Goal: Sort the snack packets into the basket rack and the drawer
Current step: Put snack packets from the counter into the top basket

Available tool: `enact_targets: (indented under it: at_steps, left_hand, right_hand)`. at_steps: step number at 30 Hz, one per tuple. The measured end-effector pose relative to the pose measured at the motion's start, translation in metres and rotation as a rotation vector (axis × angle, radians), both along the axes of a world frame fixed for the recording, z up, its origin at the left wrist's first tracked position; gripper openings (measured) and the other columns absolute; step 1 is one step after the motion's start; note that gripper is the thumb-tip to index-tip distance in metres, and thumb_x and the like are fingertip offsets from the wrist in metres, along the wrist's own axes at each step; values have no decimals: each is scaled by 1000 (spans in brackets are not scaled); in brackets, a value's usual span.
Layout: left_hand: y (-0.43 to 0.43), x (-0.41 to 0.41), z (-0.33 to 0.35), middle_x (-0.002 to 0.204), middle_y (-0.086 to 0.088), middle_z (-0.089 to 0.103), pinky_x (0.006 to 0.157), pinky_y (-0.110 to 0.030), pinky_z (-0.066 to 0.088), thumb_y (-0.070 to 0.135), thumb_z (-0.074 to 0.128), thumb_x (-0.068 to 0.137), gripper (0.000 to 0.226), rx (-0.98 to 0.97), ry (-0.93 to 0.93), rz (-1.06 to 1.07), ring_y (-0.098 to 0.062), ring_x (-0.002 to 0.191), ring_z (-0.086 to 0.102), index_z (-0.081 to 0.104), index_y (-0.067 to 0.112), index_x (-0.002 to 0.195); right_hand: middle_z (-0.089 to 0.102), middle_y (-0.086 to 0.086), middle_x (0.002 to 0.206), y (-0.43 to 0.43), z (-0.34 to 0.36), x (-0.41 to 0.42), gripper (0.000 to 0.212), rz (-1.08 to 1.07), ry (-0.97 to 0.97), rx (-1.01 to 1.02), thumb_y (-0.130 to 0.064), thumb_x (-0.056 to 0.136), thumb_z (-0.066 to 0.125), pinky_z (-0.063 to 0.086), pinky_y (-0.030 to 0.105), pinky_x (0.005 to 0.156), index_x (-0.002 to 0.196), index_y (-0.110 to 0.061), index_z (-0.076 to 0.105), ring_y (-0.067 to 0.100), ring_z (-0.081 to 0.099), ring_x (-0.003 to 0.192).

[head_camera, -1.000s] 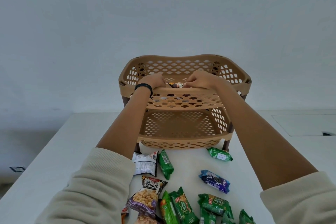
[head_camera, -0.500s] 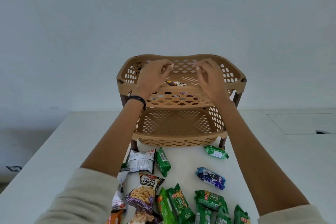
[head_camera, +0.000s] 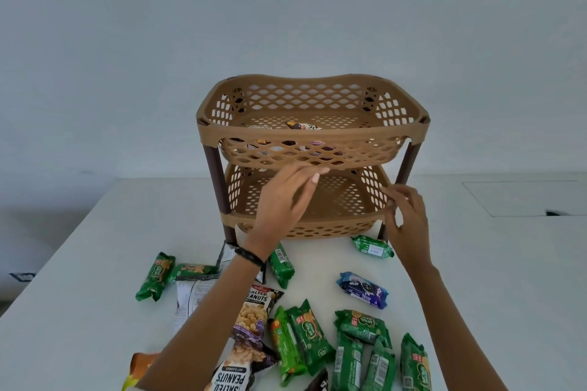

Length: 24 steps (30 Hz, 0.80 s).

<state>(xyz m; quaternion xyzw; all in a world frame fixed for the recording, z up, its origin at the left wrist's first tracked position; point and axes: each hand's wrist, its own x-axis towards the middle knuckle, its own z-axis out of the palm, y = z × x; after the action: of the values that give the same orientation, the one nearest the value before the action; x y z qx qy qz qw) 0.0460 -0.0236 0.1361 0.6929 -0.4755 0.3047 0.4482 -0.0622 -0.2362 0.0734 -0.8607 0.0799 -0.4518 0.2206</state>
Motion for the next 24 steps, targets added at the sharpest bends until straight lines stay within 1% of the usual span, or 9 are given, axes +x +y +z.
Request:
enact_targets:
  at_steps: [2, 4, 6, 9, 11, 13, 16, 18, 24]
  left_hand:
    - [-7, -9, -19, 95, -7, 70, 59, -29, 56, 15, 47, 93, 26, 42, 32, -24, -13, 76, 66, 66, 8, 109]
    - [-14, -19, -36, 94, -5, 70, 57, -13, 52, 16, 47, 93, 26, 111, 84, -40, -2, 72, 59, 67, 9, 107]
    - [-21, -27, -52, 96, -4, 70, 58, -5, 47, 18, 45, 94, 28, 212, 144, -57, 2, 73, 56, 68, 10, 108]
    - [-30, -38, -77, 104, 1, 68, 67, -5, 45, 23, 42, 99, 29, 385, 225, -99, 2, 79, 56, 66, 14, 111]
    - [-35, -45, -96, 110, 0, 67, 75, -12, 48, 27, 39, 100, 31, 479, 280, -123, -3, 86, 58, 64, 15, 114]
    - [-38, -50, -114, 114, 0, 65, 85, -25, 48, 29, 38, 100, 32, 579, 303, -149, -10, 100, 58, 62, 16, 116]
    - [-43, -58, -133, 115, 1, 63, 86, -29, 44, 27, 40, 99, 30, 713, 321, -188, -14, 105, 53, 61, 19, 119]
    - [-46, -60, -140, 115, -3, 63, 87, -33, 44, 24, 41, 99, 30, 774, 332, -213, -18, 106, 53, 61, 17, 120]
    - [-55, -63, -147, 126, -8, 59, 96, -36, 40, 18, 49, 94, 36, 897, 337, -251, -24, 116, 49, 54, 14, 130]
  right_hand:
    - [60, 18, 116, -10, -21, -5, 30, -19, 87, -9, 1, 85, 57, 47, 21, 82, 114, -4, 60, 28, 55, 107]
    - [61, 15, 114, -16, -39, -7, 29, -20, 169, 1, 3, 85, 55, 50, 32, 83, 112, -6, 61, 24, 55, 104]
    - [62, 13, 112, -19, -54, -7, 32, -11, 275, 22, 4, 85, 54, 46, 28, 82, 114, -8, 60, 24, 56, 101]
    - [64, 11, 109, -20, -68, -3, 29, -2, 452, 61, 3, 85, 53, 45, 28, 79, 111, -8, 60, 27, 57, 96]
    - [64, 12, 112, -22, -73, 2, 24, 3, 555, 28, -1, 85, 54, 48, 35, 81, 107, -7, 61, 29, 58, 98]
    - [60, 13, 122, -24, -79, 6, 29, 8, 657, 20, -5, 86, 56, 48, 38, 88, 115, -7, 58, 31, 56, 106]
    - [51, 13, 134, -23, -86, 9, 46, 21, 812, 27, -13, 87, 58, 44, 37, 96, 131, -9, 45, 30, 49, 120]
    - [48, 12, 136, -21, -90, 9, 48, 18, 880, 18, -15, 89, 55, 42, 36, 97, 134, -9, 41, 28, 46, 124]
    - [41, 11, 140, -21, -100, -3, 49, -19, 1013, 23, -24, 91, 53, 45, 38, 95, 136, -12, 37, 30, 48, 119]
